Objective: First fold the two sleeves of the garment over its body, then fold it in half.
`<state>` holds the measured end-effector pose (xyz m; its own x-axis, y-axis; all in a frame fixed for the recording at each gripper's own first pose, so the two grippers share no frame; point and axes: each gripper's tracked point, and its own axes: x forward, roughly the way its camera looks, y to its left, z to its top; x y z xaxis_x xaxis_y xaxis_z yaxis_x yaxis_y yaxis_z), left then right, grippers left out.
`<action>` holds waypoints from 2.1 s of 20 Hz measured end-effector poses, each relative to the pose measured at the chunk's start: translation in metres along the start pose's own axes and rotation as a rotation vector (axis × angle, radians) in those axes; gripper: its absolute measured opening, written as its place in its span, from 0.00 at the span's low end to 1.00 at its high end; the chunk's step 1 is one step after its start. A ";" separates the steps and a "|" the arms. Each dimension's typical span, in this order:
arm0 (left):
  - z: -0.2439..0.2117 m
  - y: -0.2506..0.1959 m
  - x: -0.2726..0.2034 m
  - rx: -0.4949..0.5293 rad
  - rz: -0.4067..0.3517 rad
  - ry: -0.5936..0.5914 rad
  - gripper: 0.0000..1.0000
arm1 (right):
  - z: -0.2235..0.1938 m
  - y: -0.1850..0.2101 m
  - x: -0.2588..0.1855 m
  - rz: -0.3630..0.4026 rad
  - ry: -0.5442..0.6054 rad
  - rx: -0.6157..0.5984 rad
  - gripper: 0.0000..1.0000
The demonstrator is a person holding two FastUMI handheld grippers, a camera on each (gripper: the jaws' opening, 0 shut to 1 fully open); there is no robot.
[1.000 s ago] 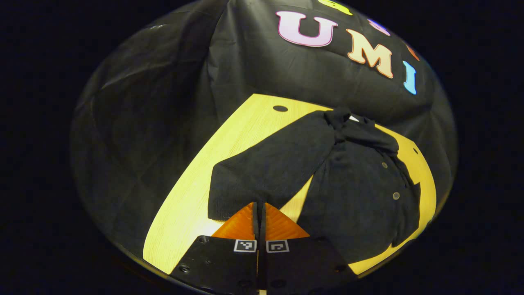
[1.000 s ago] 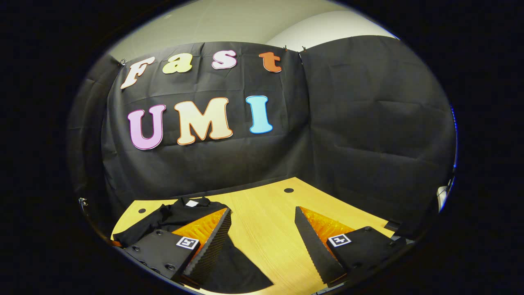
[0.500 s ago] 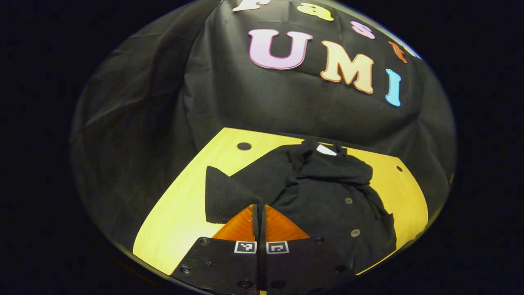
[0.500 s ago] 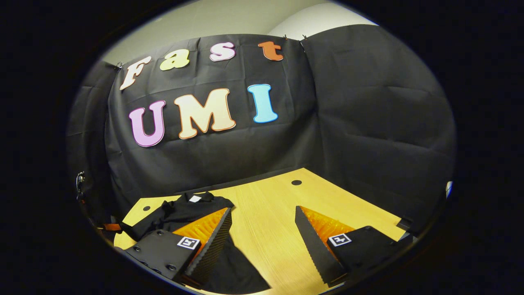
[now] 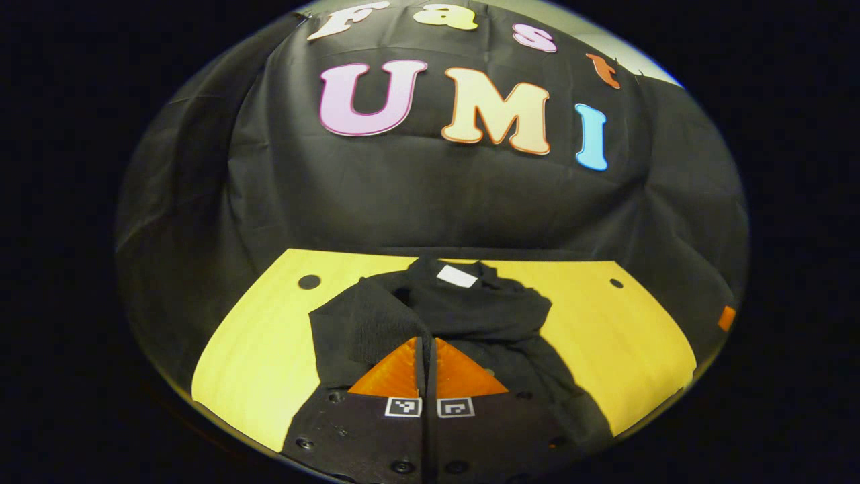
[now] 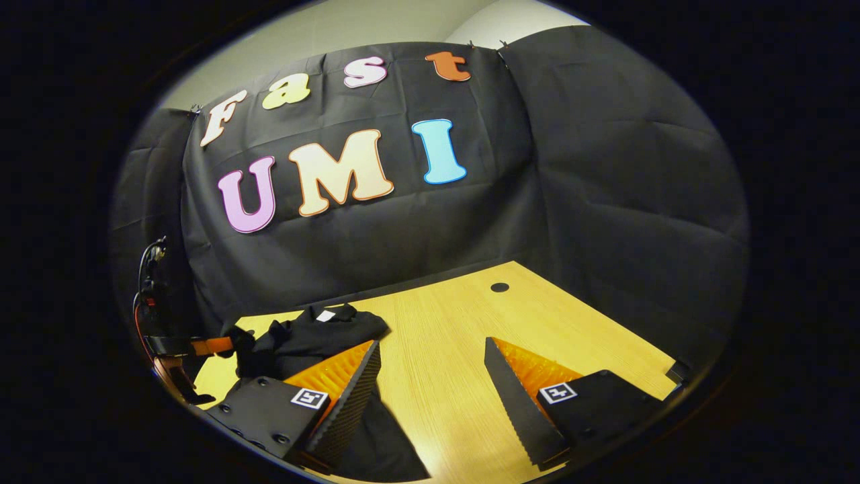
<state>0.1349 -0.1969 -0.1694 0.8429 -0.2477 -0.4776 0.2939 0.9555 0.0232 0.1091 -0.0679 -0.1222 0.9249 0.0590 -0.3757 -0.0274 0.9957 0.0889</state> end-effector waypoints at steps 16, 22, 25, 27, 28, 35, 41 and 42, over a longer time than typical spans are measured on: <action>0.061 -0.134 0.064 0.045 -0.087 -0.157 0.00 | -0.007 -0.046 0.031 0.040 0.069 0.012 0.98; 0.048 -0.177 0.091 0.096 -0.141 -0.131 0.00 | -0.019 -0.050 0.027 0.042 0.086 0.028 0.98; 0.039 -0.189 0.109 0.100 -0.160 -0.114 0.00 | -0.028 -0.054 0.025 0.032 0.100 0.029 0.98; 0.028 -0.193 0.124 0.100 -0.162 -0.093 0.00 | -0.035 -0.056 0.023 0.026 0.112 0.024 0.98; 0.023 -0.196 0.130 0.094 -0.163 -0.085 0.00 | -0.040 -0.057 0.023 0.023 0.124 0.026 0.98; -0.010 -0.213 0.174 0.126 -0.176 -0.018 0.00 | -0.053 -0.050 0.022 0.032 0.166 0.028 0.98; -0.027 -0.214 0.191 0.157 -0.160 0.013 0.00 | -0.055 -0.043 0.022 0.042 0.178 0.034 0.98; -0.029 -0.215 0.192 0.156 -0.159 0.016 0.00 | -0.056 -0.042 0.021 0.043 0.180 0.037 0.98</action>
<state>0.2204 -0.4452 -0.2917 0.7737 -0.3896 -0.4995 0.4896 0.8681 0.0813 0.1088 -0.1047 -0.1853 0.8401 0.1169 -0.5297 -0.0487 0.9888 0.1410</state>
